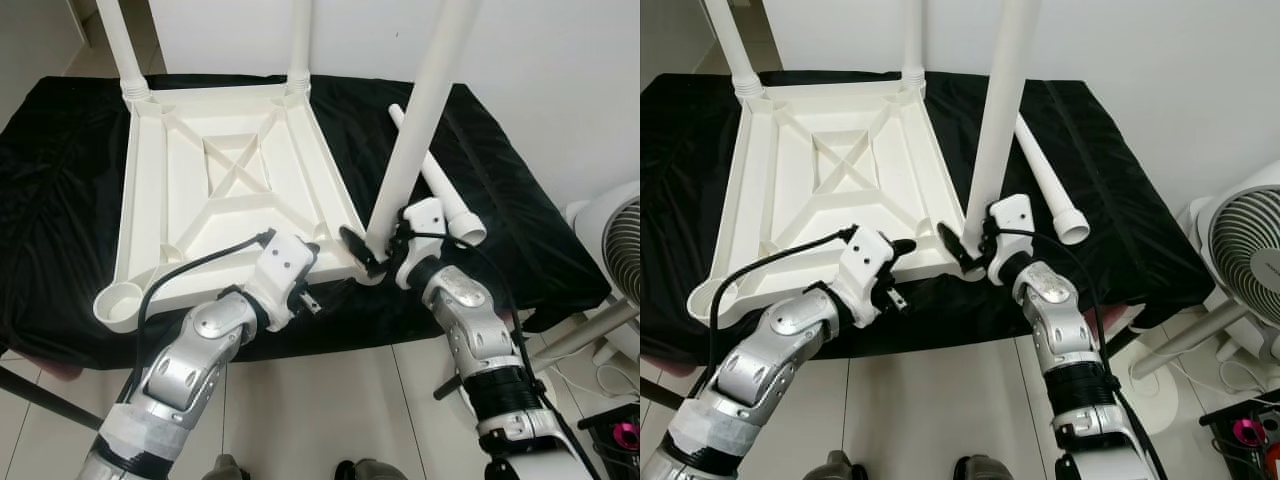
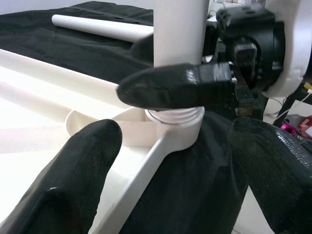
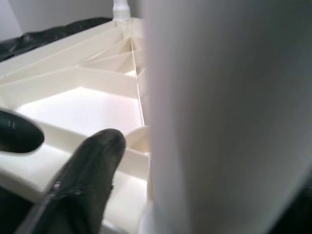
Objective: Building children table
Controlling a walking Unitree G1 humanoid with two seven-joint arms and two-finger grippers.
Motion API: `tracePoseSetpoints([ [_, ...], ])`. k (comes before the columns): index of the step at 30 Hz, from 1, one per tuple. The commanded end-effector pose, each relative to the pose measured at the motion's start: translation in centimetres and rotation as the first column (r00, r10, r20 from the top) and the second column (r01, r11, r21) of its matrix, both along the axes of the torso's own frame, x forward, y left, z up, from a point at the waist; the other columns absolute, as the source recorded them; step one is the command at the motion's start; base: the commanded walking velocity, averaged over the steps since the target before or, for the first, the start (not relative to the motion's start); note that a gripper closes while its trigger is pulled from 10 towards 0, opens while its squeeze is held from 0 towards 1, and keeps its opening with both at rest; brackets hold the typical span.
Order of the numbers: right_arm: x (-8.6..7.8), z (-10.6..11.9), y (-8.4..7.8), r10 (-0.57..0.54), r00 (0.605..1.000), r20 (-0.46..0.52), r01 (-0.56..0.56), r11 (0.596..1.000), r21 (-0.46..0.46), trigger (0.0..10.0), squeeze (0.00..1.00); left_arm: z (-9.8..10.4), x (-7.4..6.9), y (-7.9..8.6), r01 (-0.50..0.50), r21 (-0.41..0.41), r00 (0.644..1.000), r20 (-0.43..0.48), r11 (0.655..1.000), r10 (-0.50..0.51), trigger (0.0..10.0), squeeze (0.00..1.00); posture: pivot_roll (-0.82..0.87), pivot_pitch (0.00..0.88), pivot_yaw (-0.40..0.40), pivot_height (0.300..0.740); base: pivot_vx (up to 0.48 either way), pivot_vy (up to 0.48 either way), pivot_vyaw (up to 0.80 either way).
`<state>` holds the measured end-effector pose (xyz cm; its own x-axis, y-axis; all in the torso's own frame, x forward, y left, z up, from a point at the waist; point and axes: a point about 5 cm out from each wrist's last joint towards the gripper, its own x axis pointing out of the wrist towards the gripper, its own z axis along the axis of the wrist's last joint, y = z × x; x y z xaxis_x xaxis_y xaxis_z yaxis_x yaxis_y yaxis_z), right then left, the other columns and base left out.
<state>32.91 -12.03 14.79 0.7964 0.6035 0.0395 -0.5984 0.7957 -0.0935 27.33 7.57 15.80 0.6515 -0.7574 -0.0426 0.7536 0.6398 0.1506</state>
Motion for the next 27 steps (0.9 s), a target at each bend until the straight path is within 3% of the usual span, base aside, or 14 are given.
tracePoseSetpoints([
  [1,-0.1,-0.8,0.0,0.042,0.999,-0.031,-0.042,0.999,-0.017,0.0,0.00,0.2,0.0,0.0,0.013,0.014,1.000,0.009,1.000,-0.013,10.0,0.00,-0.03,0.063,-0.027,0.740,0.000,0.000,0.00],
  [12,0.1,-1.7,-0.9,0.004,0.998,-0.069,-0.003,1.000,0.015,0.0,0.00,0.1,-0.2,0.1,0.009,0.013,1.000,0.003,1.000,-0.009,10.0,0.00,-0.02,0.070,-0.029,0.740,0.000,0.000,0.00],
  [13,0.1,-1.7,-0.9,-0.007,0.998,-0.069,0.008,1.000,0.017,9.2,0.00,0.1,-0.2,0.1,0.010,0.013,1.000,0.003,1.000,-0.010,10.0,0.00,-0.03,0.071,-0.026,0.740,0.000,0.000,0.00],
  [14,0.1,-1.7,-0.8,-0.014,0.997,-0.070,0.016,1.000,0.024,10.0,0.00,0.1,-0.2,0.0,0.011,0.013,1.000,0.003,1.000,-0.011,10.0,0.00,-0.03,0.071,-0.023,0.740,0.000,0.000,0.00],
  [22,0.2,-1.7,-0.3,-0.148,0.986,-0.079,0.152,0.987,0.046,10.0,0.00,0.1,-0.2,0.1,0.019,0.015,1.000,0.001,1.000,-0.019,10.0,0.00,-0.03,0.072,-0.017,0.740,0.000,0.000,0.00],
  [27,0.0,-1.4,0.7,-0.277,0.956,-0.092,0.285,0.954,0.090,10.0,0.00,0.1,-0.1,0.1,0.022,0.017,1.000,0.001,1.000,-0.022,10.0,0.00,-0.03,0.071,-0.015,0.740,0.000,0.000,0.00],
])
